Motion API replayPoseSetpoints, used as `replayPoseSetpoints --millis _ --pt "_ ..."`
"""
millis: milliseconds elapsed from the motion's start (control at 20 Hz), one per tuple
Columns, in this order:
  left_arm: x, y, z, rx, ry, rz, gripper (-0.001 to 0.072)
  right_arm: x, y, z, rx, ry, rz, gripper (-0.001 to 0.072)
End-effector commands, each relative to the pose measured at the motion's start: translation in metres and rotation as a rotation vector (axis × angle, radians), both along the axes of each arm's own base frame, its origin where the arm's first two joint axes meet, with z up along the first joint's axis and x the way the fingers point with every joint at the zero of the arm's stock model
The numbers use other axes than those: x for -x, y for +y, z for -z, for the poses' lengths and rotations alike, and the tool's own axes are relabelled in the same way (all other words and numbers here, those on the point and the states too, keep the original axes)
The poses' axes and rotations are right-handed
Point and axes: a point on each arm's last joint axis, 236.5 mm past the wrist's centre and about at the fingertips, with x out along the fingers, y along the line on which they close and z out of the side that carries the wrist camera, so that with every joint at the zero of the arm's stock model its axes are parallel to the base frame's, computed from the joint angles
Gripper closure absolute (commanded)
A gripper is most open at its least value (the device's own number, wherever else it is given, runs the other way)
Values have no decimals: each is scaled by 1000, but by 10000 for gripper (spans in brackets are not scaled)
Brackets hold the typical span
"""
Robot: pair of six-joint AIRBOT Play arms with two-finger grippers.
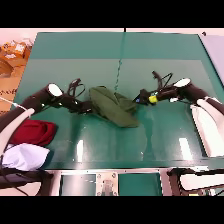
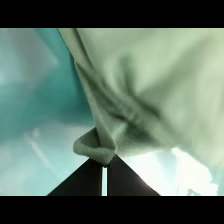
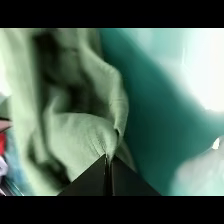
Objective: Fold the shirts.
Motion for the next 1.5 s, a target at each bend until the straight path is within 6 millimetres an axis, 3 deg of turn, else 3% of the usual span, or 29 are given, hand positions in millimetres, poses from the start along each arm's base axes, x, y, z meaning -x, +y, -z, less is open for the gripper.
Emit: replayPoseSetpoints --millis 0,100,150,300,400,450,500,600,750,950,1100,1200,1250,1350,1450 --pt "-16 26 -74 -63 -125 18 681 -26 -36 -79 -80 -136 96 701" --pt "-37 36 -155 -32 -318 -12 681 -38 -57 -154 -134 -300 166 701" --pt "-45 44 -205 -20 -441 -37 681 -38 -69 -194 -131 -396 192 701" --pt "-41 68 -345 -33 -784 -86 681 -16 -94 -302 -66 -677 238 701" --pt "-26 81 -410 -64 -951 -104 681 11 -102 -362 -11 -846 255 700" --pt "-18 82 -432 -62 -1001 -105 681 24 -101 -381 7 -900 260 701" --pt "-13 80 -439 -53 -1010 -97 680 38 -97 -393 21 -939 256 701" --pt "-8 75 -419 -59 -940 -54 680 54 -92 -396 55 -963 247 701" --pt "-14 70 -358 -76 -788 -15 680 56 -91 -362 51 -884 238 700" --pt "-26 70 -268 -104 -636 1 680 49 -80 -264 14 -686 192 700" --pt "-22 93 -186 -218 -490 -14 680 30 -113 -182 80 -532 354 701" --pt "-10 125 -137 -362 -380 -30 680 26 -142 -146 111 -450 462 700" --pt "-7 142 -125 -434 -353 -43 680 25 -157 -139 113 -425 503 700" --pt "-9 161 -122 -515 -359 -58 680 24 -178 -137 123 -419 559 700" --pt "-12 148 -124 -451 -368 -69 680 24 -180 -133 126 -409 556 700"
